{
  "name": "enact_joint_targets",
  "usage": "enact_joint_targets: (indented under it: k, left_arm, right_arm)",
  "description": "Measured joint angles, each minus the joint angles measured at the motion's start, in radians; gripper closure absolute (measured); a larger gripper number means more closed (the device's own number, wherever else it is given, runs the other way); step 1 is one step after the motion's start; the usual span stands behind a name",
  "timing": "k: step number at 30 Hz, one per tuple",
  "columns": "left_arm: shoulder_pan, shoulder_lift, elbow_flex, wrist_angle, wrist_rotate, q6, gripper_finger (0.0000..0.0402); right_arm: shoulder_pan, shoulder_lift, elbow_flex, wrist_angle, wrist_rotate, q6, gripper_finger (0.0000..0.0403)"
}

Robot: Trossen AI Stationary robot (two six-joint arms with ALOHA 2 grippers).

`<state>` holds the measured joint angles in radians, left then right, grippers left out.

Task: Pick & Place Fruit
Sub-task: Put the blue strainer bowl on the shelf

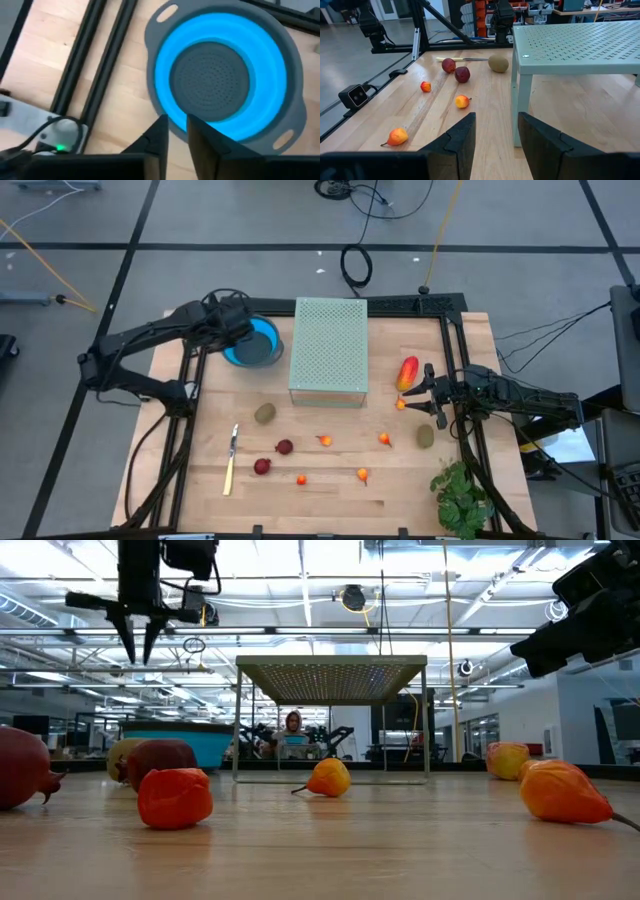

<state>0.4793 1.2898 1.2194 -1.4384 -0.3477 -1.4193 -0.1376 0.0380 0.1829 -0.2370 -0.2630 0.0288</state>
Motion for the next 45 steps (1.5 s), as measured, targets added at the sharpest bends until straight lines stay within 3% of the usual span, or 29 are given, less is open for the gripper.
enact_joint_targets:
  k: [6,15,20,28,35,45]
  left_arm:
    - [0.049,0.040,-0.004,0.001,0.068,0.008,0.0264]
    - [0.104,0.028,-0.167,0.107,0.185,-0.001,0.0203]
    - [0.139,0.029,-0.254,0.235,0.226,0.008,0.0199]
    - [0.195,0.029,-0.312,0.247,0.250,0.026,0.0199]
    - [0.260,0.029,-0.371,0.408,0.252,0.096,0.0199]
    - [0.329,0.029,-0.476,0.502,0.295,0.139,0.0199]
  right_arm:
    - [0.000,0.000,0.000,0.000,0.000,0.000,0.0264]
    - [0.000,0.000,0.000,0.000,0.000,0.000,0.0264]
    - [0.000,0.000,0.000,0.000,0.000,0.000,0.0264]
    - [0.000,0.000,0.000,0.000,0.000,0.000,0.0264]
    - [0.000,0.000,0.000,0.000,0.000,0.000,0.0264]
    - [0.000,0.000,0.000,0.000,0.000,0.000,0.0264]
